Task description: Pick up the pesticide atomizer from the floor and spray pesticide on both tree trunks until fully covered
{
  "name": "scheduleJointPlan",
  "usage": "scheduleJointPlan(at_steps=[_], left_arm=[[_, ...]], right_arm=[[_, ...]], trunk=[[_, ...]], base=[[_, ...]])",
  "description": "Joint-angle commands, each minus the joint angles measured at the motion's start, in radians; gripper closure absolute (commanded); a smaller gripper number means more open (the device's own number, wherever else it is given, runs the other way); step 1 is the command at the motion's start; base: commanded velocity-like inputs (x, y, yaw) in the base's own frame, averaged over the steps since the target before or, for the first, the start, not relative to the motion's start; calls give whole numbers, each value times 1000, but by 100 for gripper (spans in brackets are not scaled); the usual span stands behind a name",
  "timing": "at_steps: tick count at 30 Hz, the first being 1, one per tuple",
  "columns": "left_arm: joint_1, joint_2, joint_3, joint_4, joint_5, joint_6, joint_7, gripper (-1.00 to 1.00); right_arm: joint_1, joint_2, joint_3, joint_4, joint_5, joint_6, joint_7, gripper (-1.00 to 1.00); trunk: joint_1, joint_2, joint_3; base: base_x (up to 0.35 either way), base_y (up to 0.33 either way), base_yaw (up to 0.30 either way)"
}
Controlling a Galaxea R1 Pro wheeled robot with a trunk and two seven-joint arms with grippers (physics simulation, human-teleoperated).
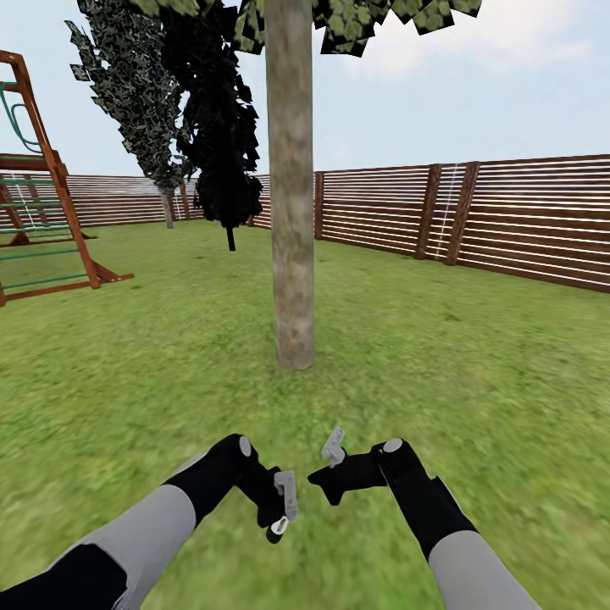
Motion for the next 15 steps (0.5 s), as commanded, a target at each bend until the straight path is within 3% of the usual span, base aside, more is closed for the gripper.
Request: scheduleJointPlan(at_steps=[1,5,15], left_arm=[[0,-1,0,0,0,0,0,100],[0,-15,0,0,2,0,-1,100],[-7,-18,1,-46,6,-1,-4,100]], right_arm=[[0,0,0,0,0,0,0,100],[0,-1,0,0,0,0,0,100],[0,-1,0,0,0,0,0,100]], trunk=[[0,0,0],[0,0,0],[0,0,0]], base=[[0,0,0],[0,0,0],[0,0,0]])
